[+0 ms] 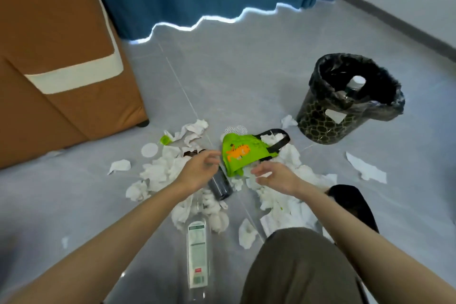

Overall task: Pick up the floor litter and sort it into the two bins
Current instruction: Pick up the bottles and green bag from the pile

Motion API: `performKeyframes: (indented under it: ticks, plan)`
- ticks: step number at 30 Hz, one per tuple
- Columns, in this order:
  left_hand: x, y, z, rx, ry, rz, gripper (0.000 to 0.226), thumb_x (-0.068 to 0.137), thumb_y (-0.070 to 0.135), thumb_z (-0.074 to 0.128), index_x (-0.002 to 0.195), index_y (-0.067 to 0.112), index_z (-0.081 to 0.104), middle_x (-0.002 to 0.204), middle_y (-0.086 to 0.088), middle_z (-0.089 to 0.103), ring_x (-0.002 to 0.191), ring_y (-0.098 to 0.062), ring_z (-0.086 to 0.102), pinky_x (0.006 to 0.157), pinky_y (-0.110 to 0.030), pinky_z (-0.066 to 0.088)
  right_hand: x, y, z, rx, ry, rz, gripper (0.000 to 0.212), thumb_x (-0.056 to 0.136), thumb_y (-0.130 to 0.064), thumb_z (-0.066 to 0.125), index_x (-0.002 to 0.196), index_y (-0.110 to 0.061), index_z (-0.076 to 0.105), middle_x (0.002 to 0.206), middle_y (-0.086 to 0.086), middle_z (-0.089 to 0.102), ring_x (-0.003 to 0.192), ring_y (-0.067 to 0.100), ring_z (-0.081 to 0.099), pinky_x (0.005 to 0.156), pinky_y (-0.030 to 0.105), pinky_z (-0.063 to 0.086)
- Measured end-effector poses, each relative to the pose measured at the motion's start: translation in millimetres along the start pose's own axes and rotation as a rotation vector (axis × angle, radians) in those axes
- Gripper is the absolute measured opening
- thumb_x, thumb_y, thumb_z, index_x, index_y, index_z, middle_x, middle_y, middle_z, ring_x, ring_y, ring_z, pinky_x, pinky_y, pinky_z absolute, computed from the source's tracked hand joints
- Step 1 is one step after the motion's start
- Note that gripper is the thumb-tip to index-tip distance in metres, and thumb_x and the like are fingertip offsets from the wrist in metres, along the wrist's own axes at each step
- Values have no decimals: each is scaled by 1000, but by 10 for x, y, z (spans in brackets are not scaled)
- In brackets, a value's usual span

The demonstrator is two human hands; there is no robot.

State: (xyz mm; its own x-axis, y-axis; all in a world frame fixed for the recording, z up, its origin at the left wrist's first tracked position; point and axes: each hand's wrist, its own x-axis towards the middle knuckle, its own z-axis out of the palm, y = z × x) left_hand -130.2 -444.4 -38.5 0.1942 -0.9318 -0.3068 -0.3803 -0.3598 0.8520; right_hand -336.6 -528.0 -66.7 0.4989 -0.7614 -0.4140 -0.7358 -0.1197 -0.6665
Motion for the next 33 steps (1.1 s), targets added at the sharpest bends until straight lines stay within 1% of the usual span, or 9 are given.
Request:
performKeyframes:
  ticks: [2, 5, 8, 13, 20, 23, 26, 30, 33]
  plan:
    - [-133, -339, 72, 14, -30, -124, 37, 90, 3, 54, 126, 10, 53, 119, -8, 57, 102, -15, 55, 83, -22, 42, 11, 46, 238, -43, -115, 24, 22, 87, -9, 61, 109, -9, 66, 108, 4, 65, 95, 7, 54, 84, 15, 42]
    - [-332, -728, 225, 94, -14, -256, 50, 85, 13, 63, 132, 16, 47, 130, -10, 51, 119, -22, 48, 87, -21, 37, 33, 140, 535, -62, -241, 75, 24, 87, -10, 62, 111, -9, 65, 102, 3, 63, 94, 9, 54, 71, 7, 40]
    - [-532, -992, 366, 201, 14, -406, 84, 77, 36, 71, 144, 25, 21, 133, -10, 27, 127, -28, 27, 100, -29, 31, 64, 224, 744, -46, -279, 115, 27, 87, -9, 62, 114, -8, 63, 103, 6, 62, 92, 11, 54, 61, -1, 40]
    - [-784, -1323, 625, 256, 34, -497, 117, 62, 51, 76, 144, 29, -5, 126, -6, 14, 123, -26, 18, 99, -31, 32, 151, 317, 1137, -119, -283, 141, 37, 85, -11, 64, 121, -14, 57, 114, 3, 56, 107, 15, 54, 87, 19, 44]
    - [-841, -1531, 711, -18, 141, -528, 124, 60, 41, 81, 146, 27, -8, 138, -14, 28, 130, -32, 32, 106, -40, 32, 213, 285, 1623, -299, -326, -85, 57, 78, -11, 70, 132, -16, 50, 131, 10, 43, 124, 21, 44, 91, 10, 28]
    - [-852, -1566, 658, -50, 151, -494, 132, 46, 46, 80, 145, 31, -6, 139, -11, 37, 126, -31, 40, 103, -44, 40, 203, 334, 1731, -402, -294, -142, 48, 78, -13, 69, 125, -15, 56, 126, 10, 40, 114, 22, 50, 87, 13, 32]
    - [-885, -1575, 594, -42, 104, -461, 127, 52, 37, 83, 144, 29, -3, 141, -8, 34, 128, -28, 38, 103, -39, 39, 179, 367, 1739, -513, -304, -147, 36, 85, -8, 57, 120, -14, 59, 121, 9, 45, 107, 24, 54, 84, 18, 37]
    - [-905, -1503, 450, -83, 67, -416, 114, 52, 30, 80, 139, 32, 7, 130, -1, 40, 113, -23, 49, 87, -31, 48, 145, 415, 1623, -527, -252, 21, 21, 87, -13, 52, 105, -12, 63, 107, 7, 60, 102, 25, 58, 78, 26, 42]
    - [-864, -1352, 319, -78, -3, -347, 102, 59, 24, 78, 136, 30, 11, 109, 2, 48, 96, -16, 52, 66, -19, 42, 140, 308, 1409, -297, -147, 104, 26, 82, -10, 62, 108, -11, 65, 106, 3, 65, 99, 18, 59, 79, 19, 44]
